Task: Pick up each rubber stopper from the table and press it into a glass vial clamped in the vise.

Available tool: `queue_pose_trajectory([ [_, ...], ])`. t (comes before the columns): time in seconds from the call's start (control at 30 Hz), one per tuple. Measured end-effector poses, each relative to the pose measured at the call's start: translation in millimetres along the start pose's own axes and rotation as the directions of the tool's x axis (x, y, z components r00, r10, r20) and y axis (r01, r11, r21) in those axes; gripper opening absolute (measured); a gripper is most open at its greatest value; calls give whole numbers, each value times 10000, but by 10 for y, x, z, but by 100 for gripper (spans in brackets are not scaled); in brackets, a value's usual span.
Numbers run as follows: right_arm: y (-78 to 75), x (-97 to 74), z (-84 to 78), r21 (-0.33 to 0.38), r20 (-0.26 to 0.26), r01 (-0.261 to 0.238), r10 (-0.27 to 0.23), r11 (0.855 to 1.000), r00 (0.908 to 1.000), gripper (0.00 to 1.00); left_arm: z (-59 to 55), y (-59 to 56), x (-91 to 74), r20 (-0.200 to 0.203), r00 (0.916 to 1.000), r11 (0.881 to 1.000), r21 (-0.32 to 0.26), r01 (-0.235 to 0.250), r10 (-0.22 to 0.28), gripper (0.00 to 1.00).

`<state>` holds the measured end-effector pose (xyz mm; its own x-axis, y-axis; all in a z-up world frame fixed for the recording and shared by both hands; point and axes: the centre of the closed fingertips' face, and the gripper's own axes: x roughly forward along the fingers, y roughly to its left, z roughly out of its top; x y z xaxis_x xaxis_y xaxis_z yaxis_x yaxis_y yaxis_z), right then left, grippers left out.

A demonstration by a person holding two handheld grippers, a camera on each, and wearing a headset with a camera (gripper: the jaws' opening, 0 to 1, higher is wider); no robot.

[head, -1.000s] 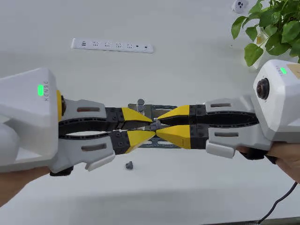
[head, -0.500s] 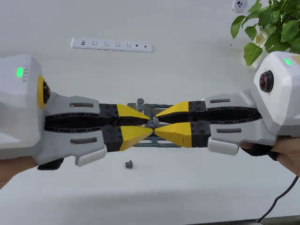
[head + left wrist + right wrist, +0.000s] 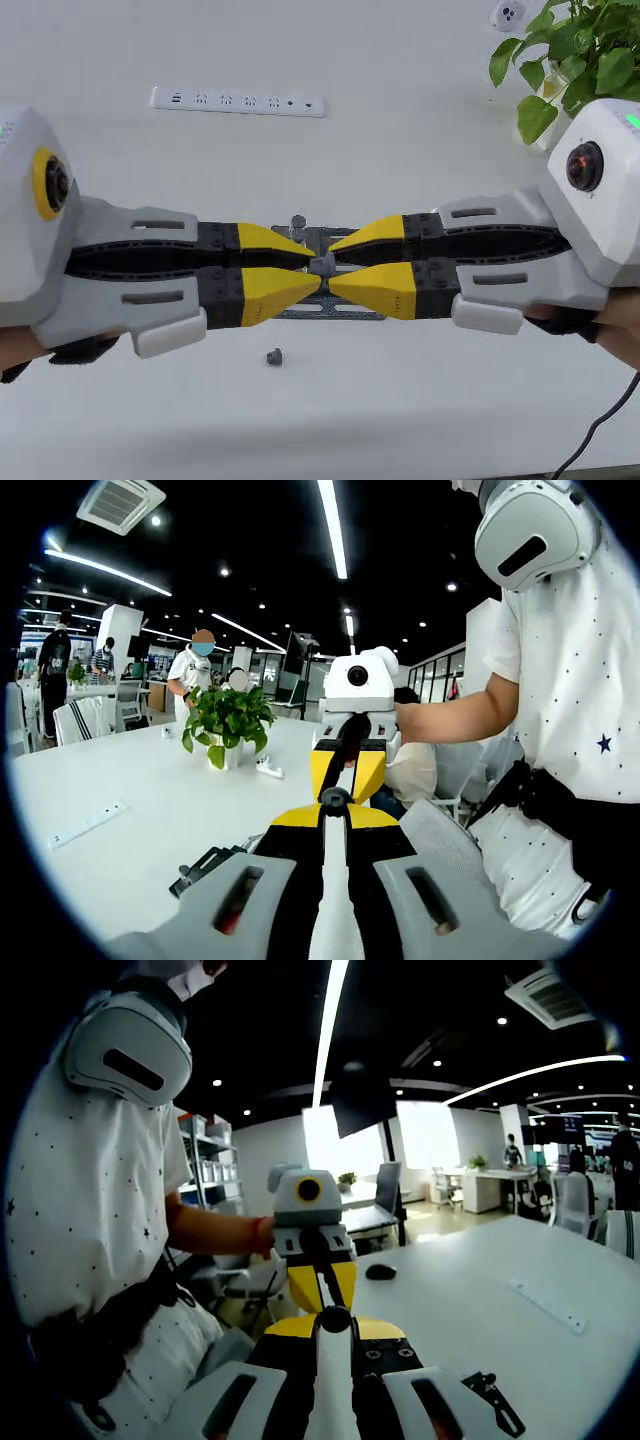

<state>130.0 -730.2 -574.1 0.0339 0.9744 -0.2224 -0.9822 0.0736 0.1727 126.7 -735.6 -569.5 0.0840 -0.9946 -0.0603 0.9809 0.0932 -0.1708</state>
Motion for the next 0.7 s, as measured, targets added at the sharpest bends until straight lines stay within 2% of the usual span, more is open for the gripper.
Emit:
queue_pose_trajectory([
  [0.5, 98, 15, 74, -109, 57, -403, 403, 9991, 9992, 7, 57, -92, -42, 492, 9972, 9955, -733, 602, -566, 3],
  [0.7, 116, 28, 81, -78, 81, -464, 465, 9989, 9989, 7, 60, -113, -51, 593, 9961, 9939, -855, 697, -647, 3],
])
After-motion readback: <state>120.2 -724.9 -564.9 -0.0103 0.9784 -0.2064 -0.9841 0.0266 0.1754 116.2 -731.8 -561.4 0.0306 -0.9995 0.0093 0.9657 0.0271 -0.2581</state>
